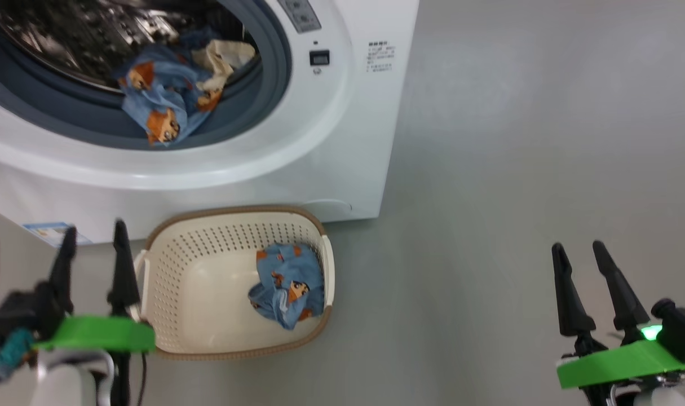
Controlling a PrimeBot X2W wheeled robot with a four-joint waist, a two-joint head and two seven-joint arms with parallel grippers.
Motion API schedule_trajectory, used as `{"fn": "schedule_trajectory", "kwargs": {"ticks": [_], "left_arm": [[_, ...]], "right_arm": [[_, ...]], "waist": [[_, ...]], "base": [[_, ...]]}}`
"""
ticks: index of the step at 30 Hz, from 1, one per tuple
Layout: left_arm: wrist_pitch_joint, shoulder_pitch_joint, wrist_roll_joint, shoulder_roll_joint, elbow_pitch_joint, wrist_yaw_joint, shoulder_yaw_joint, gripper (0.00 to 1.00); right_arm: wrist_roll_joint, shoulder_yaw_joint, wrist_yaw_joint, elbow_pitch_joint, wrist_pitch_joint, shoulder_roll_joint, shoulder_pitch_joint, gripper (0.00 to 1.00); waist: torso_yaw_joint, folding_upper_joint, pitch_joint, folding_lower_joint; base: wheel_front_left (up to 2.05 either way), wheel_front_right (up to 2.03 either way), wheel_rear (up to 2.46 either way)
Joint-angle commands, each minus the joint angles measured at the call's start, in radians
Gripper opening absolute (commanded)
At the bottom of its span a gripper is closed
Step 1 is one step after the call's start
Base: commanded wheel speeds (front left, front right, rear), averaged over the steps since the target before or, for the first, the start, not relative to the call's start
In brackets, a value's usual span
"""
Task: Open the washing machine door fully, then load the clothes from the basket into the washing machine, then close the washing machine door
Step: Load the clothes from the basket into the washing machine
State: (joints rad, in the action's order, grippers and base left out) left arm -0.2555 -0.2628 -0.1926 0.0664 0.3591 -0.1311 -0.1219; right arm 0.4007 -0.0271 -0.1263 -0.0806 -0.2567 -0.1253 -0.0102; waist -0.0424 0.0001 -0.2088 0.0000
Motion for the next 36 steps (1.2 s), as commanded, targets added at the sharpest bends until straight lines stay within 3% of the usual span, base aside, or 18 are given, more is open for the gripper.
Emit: {"fn": "schedule_trajectory", "kwargs": {"ticks": [1, 13, 20, 28, 36], "left_arm": [[-0.006, -0.066, -0.002, 0.038, -0.009, 0.0, -0.029, 1.0], [-0.006, -0.491, 0.013, 0.134, 0.199, 0.0, -0.011, 1.0], [-0.006, -0.7, 0.022, 0.177, 0.397, 0.0, -0.001, 1.0], [-0.006, -0.822, 0.038, 0.209, 0.59, 0.009, 0.016, 1.0], [-0.006, -0.89, 0.067, 0.254, 0.68, 0.034, 0.032, 1.0]], "right_arm": [[-0.008, -0.016, -0.004, 0.029, -0.005, -0.007, 0.043, 1.0], [-0.002, -0.031, -0.004, 0.044, -0.005, 0.025, 0.183, 1.0], [0.001, -0.039, -0.004, 0.052, -0.005, 0.043, 0.245, 1.0], [0.002, -0.045, -0.004, 0.051, -0.005, 0.055, 0.26, 1.0], [0.005, -0.063, -0.004, 0.05, -0.005, 0.062, 0.265, 1.0]], "waist": [[-0.025, -0.0001, -0.097, 0.0], [-0.086, -0.0001, -0.302, 0.0], [-0.123, -0.0001, -0.383, 0.0], [-0.14, -0.0001, -0.405, 0.0], [-0.16, -0.0001, -0.411, 0.0]], "base": [[0.0, 0.0, 0.0], [0.0, 0.0, 0.0], [0.0, 0.0, 0.0], [0.0, 0.0, 0.0], [0.0, 0.0, 0.0]]}}
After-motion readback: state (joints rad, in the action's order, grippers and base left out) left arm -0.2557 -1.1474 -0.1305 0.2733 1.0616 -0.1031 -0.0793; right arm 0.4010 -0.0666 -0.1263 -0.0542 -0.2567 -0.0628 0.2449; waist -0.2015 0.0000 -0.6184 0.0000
